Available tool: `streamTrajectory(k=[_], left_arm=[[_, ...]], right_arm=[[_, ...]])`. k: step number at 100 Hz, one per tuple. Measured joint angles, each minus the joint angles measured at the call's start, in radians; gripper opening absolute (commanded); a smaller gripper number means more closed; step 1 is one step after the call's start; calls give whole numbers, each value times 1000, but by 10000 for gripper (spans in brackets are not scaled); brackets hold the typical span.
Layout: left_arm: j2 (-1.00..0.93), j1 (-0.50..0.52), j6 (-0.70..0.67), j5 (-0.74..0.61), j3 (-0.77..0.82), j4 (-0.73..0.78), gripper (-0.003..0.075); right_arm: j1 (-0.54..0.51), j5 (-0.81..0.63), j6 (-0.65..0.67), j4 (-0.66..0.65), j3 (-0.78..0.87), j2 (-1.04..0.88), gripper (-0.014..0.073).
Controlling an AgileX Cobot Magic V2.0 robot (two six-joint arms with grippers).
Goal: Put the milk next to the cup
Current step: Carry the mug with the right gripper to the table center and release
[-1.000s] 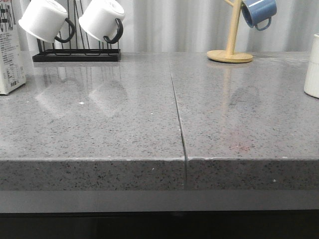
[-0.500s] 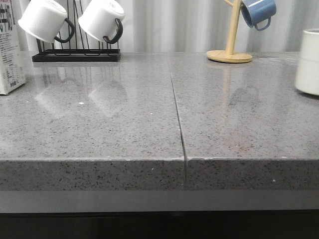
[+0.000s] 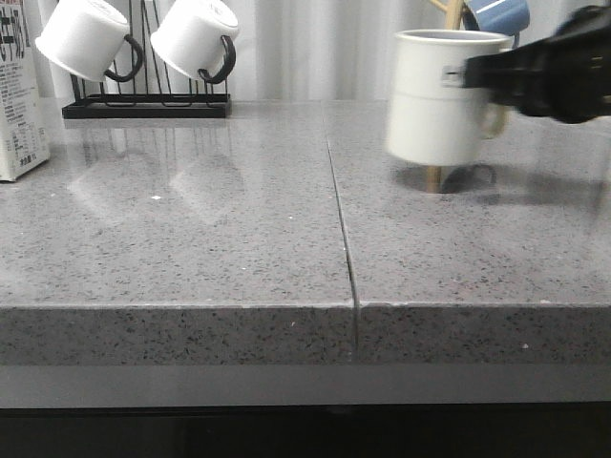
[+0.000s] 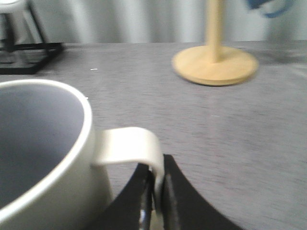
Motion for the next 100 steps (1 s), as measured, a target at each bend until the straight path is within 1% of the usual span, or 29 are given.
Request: streamTrajectory(k=[20,39,46,59,64,85,100], left_arm=[[0,0,0,0,0,0,-21],[0,0,0,0,0,0,-21],[0,0,0,0,0,0,-21],[0,0,0,0,0,0,-20],[0,0,0,0,0,0,-21],[0,0,0,0,0,0,-21],[0,0,0,0,0,0,-20]], right_arm=[[99,0,1,0,-78,106,-66],[123,-12,5,0,-113,152,-58],[123,-17,5,7,-115,156,-1],[123,-17,5,7,-115,156,167],[123,-17,5,7,-115,156,200],[123,-17,5,7,-54,130,205],[123,-26,5,7,26,57,205]])
